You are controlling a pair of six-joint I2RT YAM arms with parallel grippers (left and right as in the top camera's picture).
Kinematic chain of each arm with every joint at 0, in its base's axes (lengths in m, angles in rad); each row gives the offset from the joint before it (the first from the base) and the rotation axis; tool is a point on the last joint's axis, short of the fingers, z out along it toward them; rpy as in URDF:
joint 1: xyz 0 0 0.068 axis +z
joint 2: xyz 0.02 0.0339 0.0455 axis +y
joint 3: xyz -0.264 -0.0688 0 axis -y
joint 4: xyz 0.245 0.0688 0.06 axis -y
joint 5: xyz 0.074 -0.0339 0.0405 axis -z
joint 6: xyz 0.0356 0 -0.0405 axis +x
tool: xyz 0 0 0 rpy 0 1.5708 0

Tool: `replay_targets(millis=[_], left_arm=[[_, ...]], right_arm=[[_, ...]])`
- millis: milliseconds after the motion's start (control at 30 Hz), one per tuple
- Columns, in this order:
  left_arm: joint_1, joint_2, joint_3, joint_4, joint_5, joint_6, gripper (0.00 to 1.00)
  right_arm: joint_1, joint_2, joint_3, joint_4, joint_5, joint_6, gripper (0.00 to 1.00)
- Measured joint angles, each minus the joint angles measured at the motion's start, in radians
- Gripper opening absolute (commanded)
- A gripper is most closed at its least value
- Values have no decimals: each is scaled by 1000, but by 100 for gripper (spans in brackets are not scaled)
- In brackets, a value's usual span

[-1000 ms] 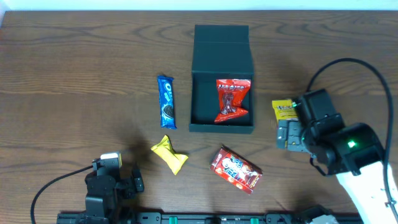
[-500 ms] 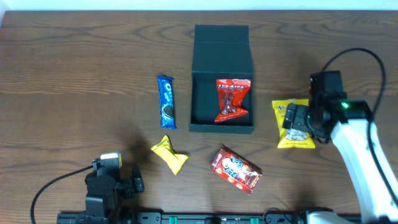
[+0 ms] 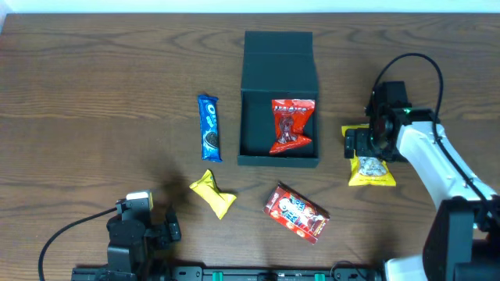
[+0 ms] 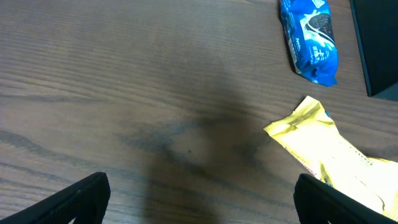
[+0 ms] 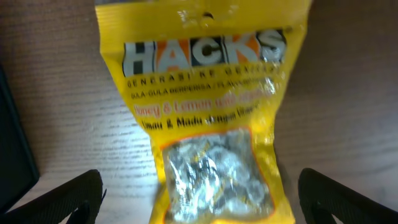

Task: Pack container
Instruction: 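Move the right gripper to the yellow Hacks bag and grasp it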

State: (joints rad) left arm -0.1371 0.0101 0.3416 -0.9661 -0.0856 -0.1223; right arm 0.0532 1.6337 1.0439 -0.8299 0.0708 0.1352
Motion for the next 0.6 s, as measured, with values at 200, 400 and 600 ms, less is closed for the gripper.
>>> replay_targets(millis=[200,400,600], left_arm=[[0,0,0,0,0,0,95],[0,0,0,0,0,0,95],[0,0,0,0,0,0,95]], right_arm=[[-8,31,-6,70,-2,-41,99],[-8,50,-56,141,-2,-65,99],[-8,51,-120,180,-4,-76,99]])
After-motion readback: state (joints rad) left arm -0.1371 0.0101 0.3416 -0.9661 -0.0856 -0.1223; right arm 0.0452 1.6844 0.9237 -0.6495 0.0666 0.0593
